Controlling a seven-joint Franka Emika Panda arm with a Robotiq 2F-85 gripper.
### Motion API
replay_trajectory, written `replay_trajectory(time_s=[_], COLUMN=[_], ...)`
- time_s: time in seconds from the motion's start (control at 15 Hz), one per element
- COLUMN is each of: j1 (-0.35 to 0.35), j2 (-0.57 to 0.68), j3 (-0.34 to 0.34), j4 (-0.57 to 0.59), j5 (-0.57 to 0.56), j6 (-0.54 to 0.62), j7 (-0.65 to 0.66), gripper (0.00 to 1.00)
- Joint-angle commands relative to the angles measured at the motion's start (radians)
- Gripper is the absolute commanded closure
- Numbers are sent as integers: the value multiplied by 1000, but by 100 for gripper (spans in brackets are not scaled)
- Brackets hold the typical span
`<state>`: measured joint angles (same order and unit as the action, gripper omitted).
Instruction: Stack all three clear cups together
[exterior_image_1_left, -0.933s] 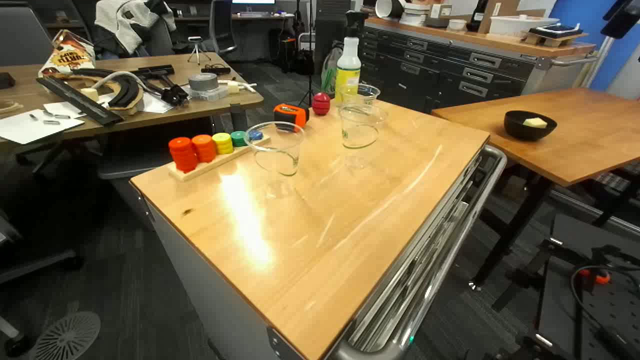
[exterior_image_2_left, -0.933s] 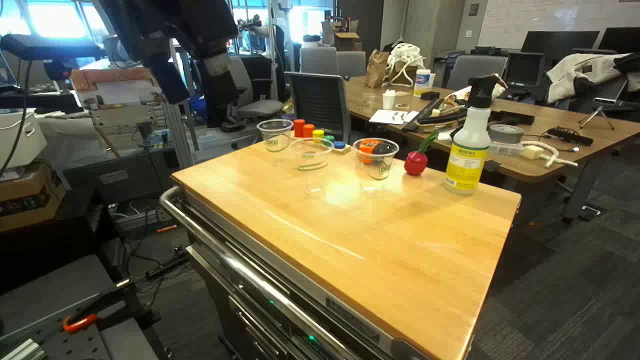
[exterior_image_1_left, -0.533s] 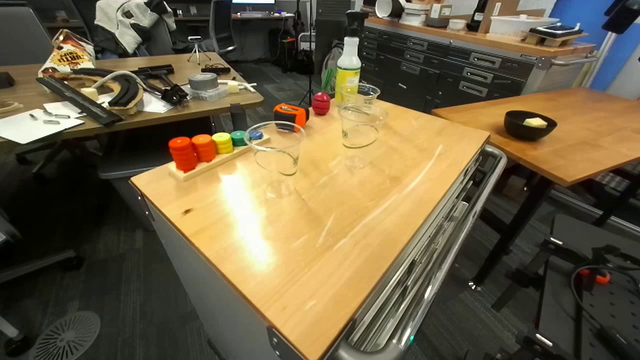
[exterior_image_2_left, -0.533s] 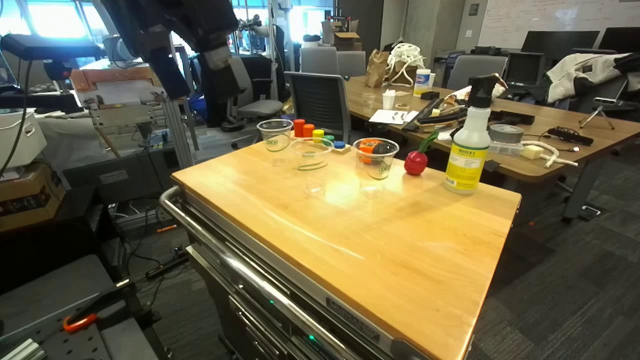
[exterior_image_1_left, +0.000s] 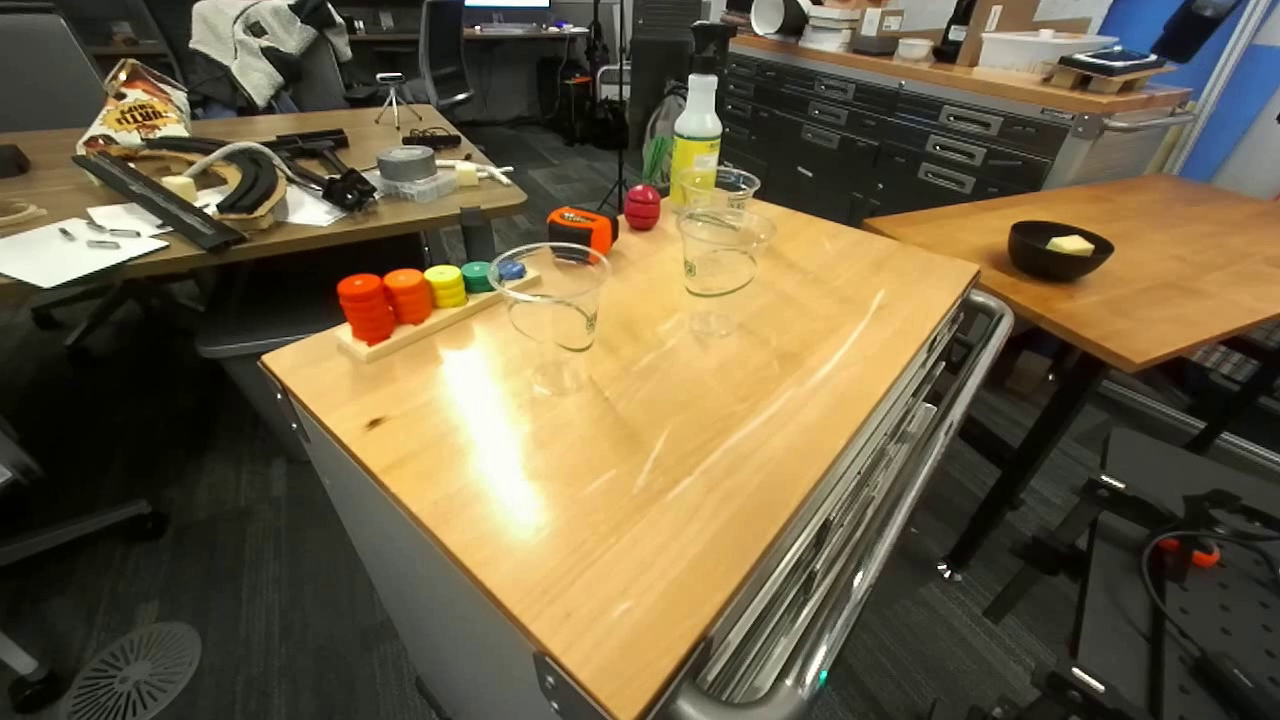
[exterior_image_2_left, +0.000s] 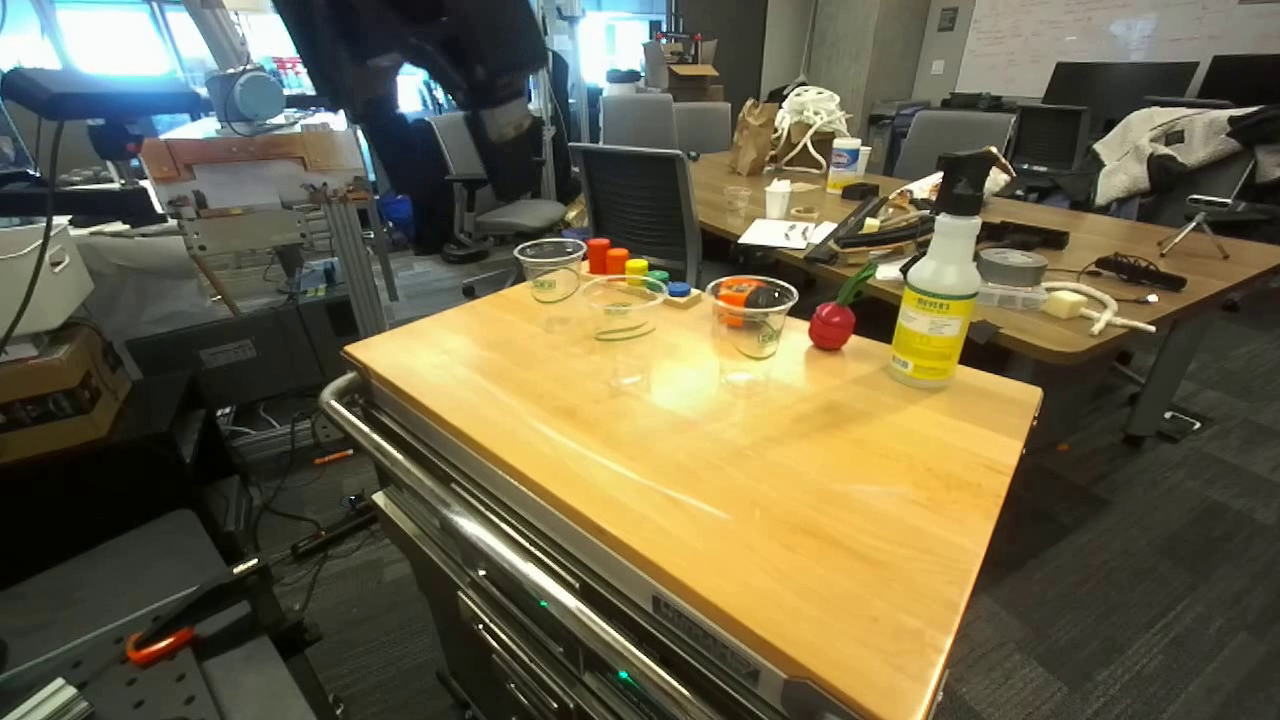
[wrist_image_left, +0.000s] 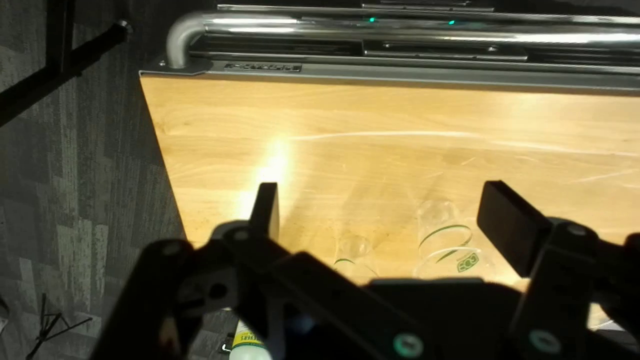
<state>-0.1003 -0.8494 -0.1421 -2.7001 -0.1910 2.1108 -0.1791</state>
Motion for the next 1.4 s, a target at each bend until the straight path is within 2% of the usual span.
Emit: replay_trajectory(time_s=[0.0, 0.13, 0.47, 0.8, 1.33], j1=[16, 11, 33, 22, 3], j2=[246, 360, 633, 830, 1104], j3=[-41, -37, -27, 1, 17], j4=[177, 260, 482, 660, 904], j5=[33, 40, 126, 181, 227], j6=[62, 88, 67, 114, 81], j7=[-10, 6, -2, 54, 86], gripper=[0, 0, 0, 0, 0])
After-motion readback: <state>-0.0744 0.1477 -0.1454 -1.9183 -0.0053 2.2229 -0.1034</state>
